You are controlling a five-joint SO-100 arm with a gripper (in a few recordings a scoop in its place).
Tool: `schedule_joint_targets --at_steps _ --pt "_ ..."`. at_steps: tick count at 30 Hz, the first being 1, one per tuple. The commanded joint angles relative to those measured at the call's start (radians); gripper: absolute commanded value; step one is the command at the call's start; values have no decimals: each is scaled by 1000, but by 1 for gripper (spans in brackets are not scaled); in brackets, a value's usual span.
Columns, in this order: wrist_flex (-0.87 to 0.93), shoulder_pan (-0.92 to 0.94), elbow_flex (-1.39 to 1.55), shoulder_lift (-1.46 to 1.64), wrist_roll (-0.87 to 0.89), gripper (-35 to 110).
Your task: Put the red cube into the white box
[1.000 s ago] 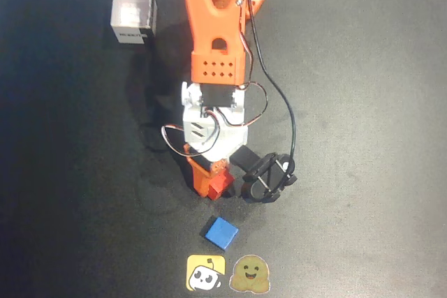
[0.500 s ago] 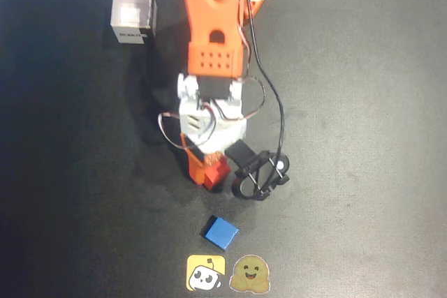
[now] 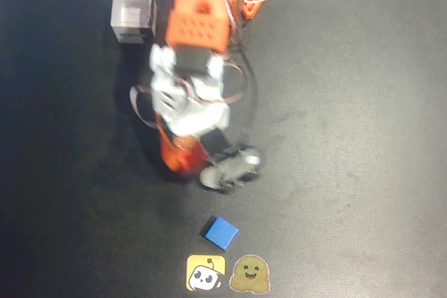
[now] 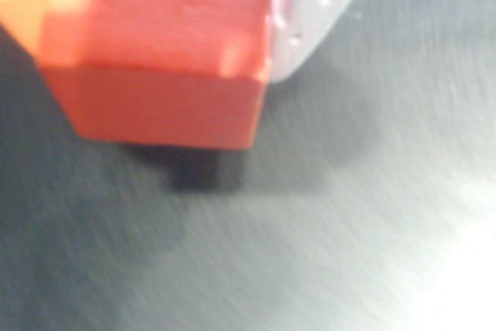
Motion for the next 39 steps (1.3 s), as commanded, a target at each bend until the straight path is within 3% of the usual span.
schedule_joint_targets --at_steps 1,24,39 --pt "55 57 -28 104 69 0" --pt "387 552 120 604 282 0" --pt "538 890 210 818 278 0"
